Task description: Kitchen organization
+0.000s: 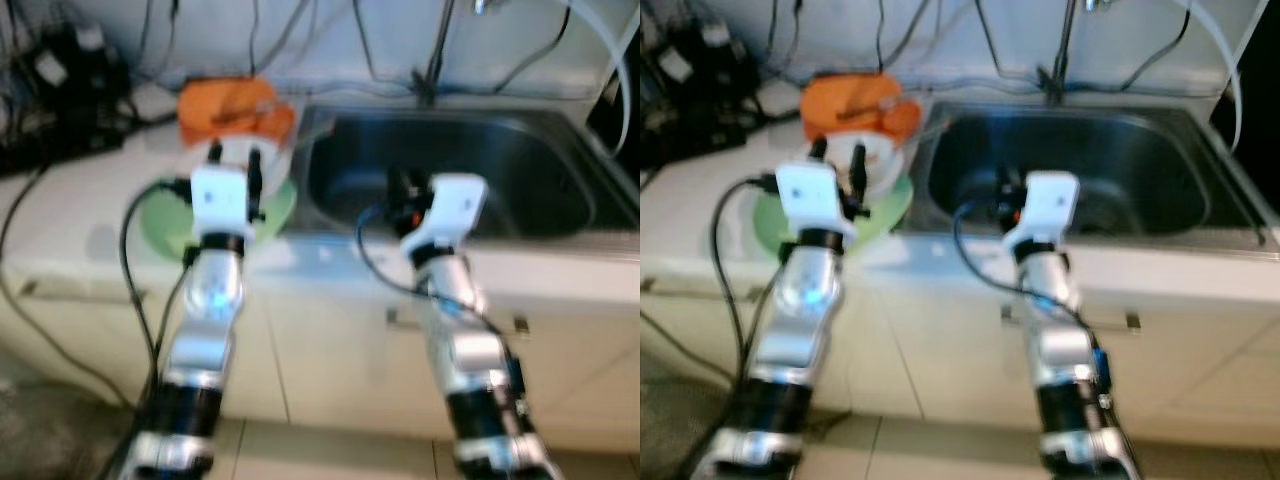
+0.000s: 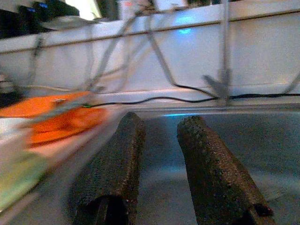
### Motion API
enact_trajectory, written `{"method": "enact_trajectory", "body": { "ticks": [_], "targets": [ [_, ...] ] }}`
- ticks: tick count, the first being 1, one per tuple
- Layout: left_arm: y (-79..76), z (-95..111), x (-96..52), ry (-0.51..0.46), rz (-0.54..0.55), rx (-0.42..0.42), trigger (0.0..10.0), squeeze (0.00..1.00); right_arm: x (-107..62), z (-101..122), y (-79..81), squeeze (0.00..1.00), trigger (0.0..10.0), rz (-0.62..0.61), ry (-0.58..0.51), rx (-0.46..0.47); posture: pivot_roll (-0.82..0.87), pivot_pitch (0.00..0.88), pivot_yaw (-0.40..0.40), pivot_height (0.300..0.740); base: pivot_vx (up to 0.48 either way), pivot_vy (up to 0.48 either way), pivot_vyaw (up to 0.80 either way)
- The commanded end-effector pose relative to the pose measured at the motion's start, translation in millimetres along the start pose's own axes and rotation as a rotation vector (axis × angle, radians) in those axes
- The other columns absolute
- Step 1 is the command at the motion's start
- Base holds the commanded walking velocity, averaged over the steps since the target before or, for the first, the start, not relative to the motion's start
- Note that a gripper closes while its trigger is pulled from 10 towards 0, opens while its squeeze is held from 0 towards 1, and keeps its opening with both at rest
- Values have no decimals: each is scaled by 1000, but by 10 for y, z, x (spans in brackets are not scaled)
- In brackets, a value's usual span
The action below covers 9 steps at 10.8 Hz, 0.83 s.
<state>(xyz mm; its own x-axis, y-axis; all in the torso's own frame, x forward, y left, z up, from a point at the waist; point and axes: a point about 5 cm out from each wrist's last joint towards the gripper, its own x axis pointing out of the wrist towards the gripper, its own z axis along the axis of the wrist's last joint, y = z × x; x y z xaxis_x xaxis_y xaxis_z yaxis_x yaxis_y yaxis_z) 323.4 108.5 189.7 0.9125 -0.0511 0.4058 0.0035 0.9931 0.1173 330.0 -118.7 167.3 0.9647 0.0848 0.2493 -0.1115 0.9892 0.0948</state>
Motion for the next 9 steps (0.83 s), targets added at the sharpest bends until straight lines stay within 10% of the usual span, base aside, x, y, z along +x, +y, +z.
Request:
{"method": "enact_trajectory", "body": {
  "ticks": [1,9],
  "targets": [
    [40,41,23,-17,5,19,10000,0,27,47,27,0,10000,-2,-19,15,65,0,40,740,368,0,0],
    [-177,155,-31,-75,-181,23,10000,0,33,23,30,0,10000,-15,-6,44,69,0,42,740,181,0,-252]
  ]
}}
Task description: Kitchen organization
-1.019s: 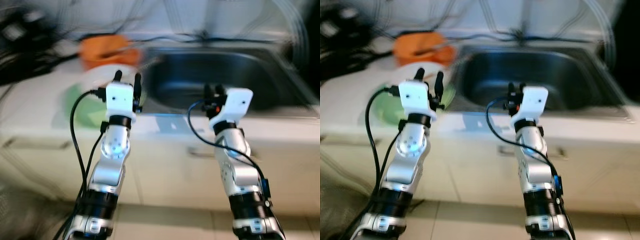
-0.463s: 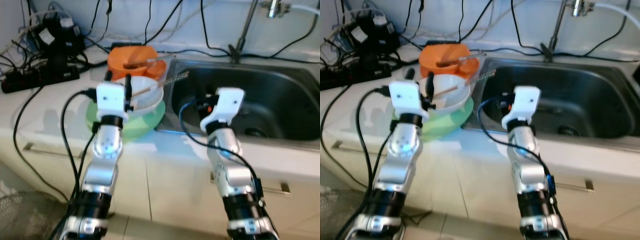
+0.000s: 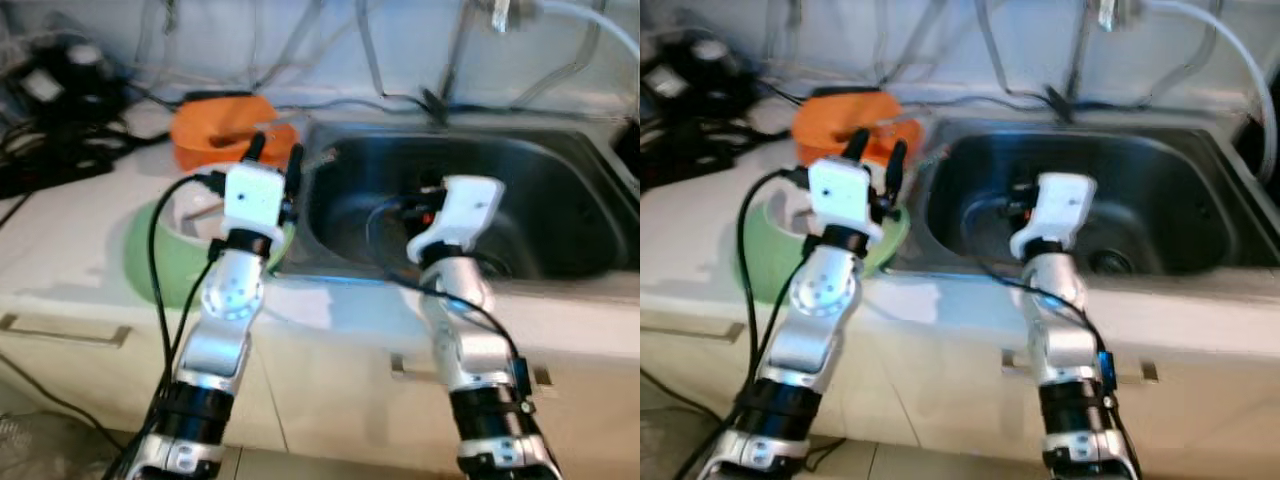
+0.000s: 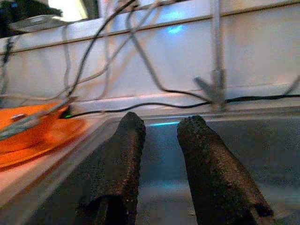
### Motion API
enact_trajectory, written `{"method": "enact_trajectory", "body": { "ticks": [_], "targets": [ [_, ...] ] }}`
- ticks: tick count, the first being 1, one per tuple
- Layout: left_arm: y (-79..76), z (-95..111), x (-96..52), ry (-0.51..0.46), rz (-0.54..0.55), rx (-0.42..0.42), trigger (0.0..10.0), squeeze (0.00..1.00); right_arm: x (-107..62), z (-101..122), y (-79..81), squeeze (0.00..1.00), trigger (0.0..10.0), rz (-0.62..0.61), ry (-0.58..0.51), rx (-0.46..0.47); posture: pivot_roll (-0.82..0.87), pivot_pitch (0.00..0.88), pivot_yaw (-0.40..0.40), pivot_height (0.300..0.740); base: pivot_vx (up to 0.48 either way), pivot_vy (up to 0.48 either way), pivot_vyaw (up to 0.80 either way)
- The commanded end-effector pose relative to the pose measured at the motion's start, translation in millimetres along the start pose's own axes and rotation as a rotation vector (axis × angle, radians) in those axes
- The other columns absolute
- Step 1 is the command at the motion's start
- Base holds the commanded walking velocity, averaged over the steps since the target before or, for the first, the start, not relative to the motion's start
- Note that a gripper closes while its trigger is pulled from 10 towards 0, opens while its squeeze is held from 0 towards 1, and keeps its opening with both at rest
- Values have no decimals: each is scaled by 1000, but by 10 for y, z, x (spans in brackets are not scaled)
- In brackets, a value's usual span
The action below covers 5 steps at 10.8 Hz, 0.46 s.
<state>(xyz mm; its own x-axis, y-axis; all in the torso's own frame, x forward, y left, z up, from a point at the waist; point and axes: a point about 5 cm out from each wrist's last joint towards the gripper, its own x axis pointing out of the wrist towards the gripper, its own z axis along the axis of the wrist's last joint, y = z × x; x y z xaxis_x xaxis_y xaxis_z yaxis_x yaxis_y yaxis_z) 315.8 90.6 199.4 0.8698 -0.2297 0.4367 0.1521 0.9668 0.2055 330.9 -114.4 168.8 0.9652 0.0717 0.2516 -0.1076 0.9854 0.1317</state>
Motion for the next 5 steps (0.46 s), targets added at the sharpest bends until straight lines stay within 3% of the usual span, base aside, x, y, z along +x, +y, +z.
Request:
{"method": "enact_trajectory", "body": {
  "ticks": [1,3,5],
  "targets": [
    [-48,56,-3,-11,-52,8,10000,0,16,18,-17,0,10000,-6,-6,11,71,0,41,740,0,0,0],
    [-85,114,4,-12,-118,10,10000,0,18,16,-11,0,10000,-5,-6,11,77,0,42,740,0,0,0],
    [-107,210,72,17,-253,110,10000,0,29,7,29,0,10000,6,-4,14,83,0,41,740,0,0,0]
  ]
}}
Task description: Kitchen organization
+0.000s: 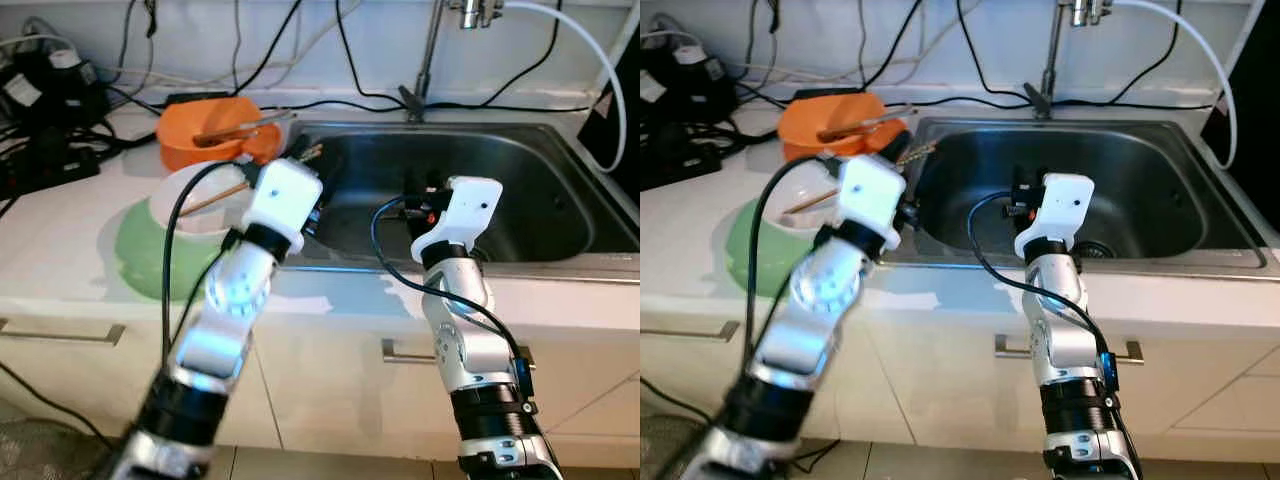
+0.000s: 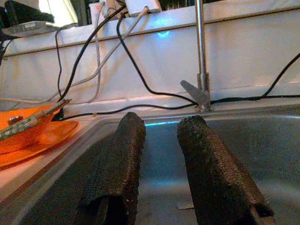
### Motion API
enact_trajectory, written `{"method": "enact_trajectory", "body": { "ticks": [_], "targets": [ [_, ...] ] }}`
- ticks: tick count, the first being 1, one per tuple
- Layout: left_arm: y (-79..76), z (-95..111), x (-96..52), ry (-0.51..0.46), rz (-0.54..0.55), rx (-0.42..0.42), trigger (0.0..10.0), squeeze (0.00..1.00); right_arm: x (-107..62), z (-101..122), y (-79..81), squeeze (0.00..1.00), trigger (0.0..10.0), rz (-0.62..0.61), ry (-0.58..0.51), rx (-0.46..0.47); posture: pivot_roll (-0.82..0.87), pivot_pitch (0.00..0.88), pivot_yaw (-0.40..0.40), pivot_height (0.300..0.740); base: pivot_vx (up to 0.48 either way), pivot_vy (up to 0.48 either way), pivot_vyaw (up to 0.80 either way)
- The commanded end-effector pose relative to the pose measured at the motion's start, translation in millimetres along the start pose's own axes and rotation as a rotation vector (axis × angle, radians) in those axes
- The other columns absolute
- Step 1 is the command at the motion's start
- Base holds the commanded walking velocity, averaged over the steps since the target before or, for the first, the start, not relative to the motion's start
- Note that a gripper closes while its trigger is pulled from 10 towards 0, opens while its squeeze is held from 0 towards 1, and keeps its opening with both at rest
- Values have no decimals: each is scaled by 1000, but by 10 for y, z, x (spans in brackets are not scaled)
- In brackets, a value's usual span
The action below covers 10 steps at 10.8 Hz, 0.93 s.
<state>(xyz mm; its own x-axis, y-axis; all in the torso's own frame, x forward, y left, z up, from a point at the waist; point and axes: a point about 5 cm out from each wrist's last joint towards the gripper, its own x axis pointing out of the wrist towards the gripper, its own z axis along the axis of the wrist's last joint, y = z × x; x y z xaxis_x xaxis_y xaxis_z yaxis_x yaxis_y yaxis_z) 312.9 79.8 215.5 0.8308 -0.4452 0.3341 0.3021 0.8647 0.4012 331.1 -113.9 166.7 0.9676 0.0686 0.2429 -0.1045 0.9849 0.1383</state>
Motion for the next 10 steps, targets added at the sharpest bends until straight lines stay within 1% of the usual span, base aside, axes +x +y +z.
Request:
{"method": "enact_trajectory", "body": {
  "ticks": [1,2,3,4,5,6,8,9,10],
  "targets": [
    [47,113,74,-12,-22,71,10000,0,35,27,34,0,10000,13,-11,9,88,0,40,740,0,0,0],
    [92,154,124,-8,-30,130,10000,0,38,26,36,0,10000,14,-11,10,93,0,37,740,0,0,0],
    [241,205,288,51,-35,252,10000,0,44,20,40,0,10000,15,-8,11,96,0,39,740,0,0,0],
    [368,199,430,125,-37,294,10000,0,48,10,43,0,10000,14,-5,11,96,0,42,740,0,0,0],
    [399,107,495,188,-62,323,10000,0,50,3,42,0,10000,11,-3,11,90,0,46,740,0,0,0],
    [419,35,552,226,-80,318,10000,0,54,3,39,0,10000,8,-3,9,81,0,51,740,0,0,0],
    [442,-75,633,298,-112,263,10000,0,60,3,27,0,10000,5,-3,6,76,0,55,740,0,0,0],
    [475,-131,668,322,-116,269,10000,0,58,1,17,0,10000,0,-4,4,71,0,59,740,0,0,0],
    [500,-146,687,329,-111,267,10000,0,58,2,14,0,10000,-3,-5,4,70,0,61,740,0,0,0]
  ]
}}
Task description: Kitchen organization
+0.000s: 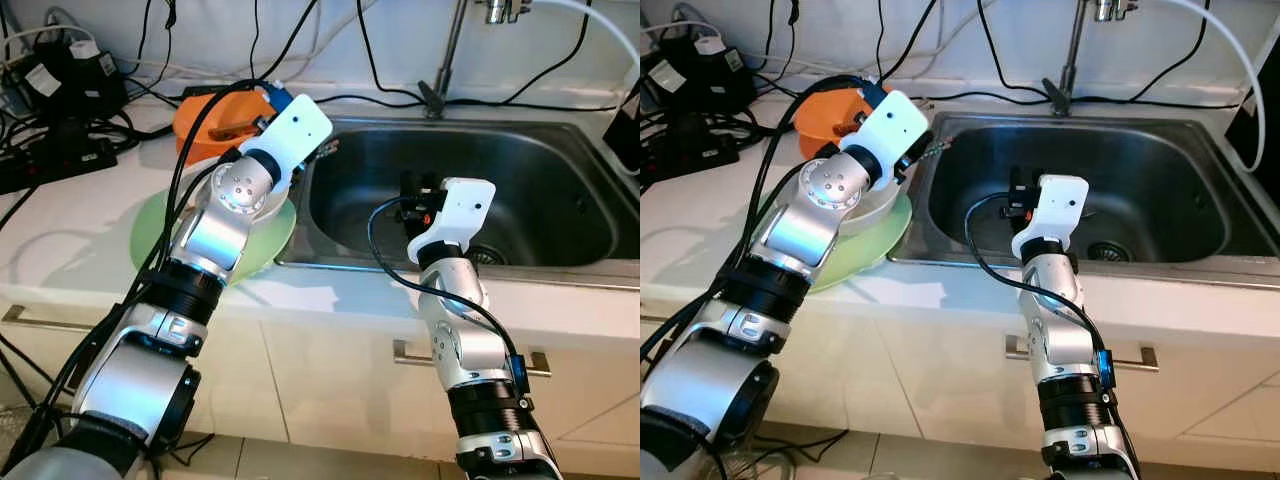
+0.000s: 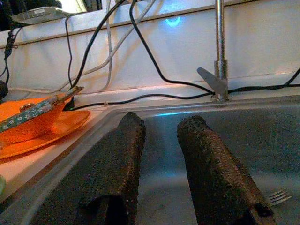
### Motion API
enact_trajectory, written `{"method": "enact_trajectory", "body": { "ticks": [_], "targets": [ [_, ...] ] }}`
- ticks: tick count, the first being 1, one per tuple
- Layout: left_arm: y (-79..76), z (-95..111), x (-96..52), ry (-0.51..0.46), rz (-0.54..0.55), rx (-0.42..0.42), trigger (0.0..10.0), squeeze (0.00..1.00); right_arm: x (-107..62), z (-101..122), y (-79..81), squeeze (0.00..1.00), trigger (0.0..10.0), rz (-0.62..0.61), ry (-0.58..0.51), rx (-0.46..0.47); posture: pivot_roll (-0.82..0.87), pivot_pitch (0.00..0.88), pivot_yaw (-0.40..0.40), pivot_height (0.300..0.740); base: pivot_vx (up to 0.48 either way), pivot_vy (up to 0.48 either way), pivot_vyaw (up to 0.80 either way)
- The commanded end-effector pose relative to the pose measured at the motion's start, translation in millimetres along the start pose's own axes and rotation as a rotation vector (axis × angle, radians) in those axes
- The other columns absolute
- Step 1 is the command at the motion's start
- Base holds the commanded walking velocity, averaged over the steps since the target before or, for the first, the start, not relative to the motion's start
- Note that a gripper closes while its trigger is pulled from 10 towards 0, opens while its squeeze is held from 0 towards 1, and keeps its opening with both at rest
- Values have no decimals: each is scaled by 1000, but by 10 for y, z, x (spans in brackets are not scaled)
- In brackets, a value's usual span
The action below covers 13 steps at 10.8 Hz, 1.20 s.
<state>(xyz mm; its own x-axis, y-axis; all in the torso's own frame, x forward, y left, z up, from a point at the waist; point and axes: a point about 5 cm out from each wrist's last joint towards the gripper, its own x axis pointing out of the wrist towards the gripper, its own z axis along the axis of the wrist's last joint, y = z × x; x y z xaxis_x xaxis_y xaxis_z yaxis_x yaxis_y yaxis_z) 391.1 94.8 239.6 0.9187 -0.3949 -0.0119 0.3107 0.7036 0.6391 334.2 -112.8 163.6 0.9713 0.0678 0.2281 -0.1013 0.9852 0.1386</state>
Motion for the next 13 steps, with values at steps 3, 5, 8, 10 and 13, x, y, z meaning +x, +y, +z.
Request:
{"method": "enact_trajectory", "body": {
  "ticks": [3,5,8,10,13],
  "targets": [
    [14,-10,72,37,-55,-7,10000,0,35,36,16,0,10000,-1,-21,8,73,0,59,740,0,0,0],
    [-11,-29,112,51,-78,20,10000,0,39,31,15,0,10000,-1,-20,8,67,0,58,740,0,0,0],
    [-89,-19,158,59,-114,11,10000,0,32,21,29,0,10000,-3,-18,12,66,0,61,740,0,0,0],
    [-169,-17,193,63,-146,8,10000,0,25,6,37,0,10000,-7,-16,15,62,0,71,740,0,0,0],
    [-223,10,234,63,-155,15,10000,0,21,5,24,0,10000,-18,-19,18,58,0,79,740,0,0,0]
  ]
}}
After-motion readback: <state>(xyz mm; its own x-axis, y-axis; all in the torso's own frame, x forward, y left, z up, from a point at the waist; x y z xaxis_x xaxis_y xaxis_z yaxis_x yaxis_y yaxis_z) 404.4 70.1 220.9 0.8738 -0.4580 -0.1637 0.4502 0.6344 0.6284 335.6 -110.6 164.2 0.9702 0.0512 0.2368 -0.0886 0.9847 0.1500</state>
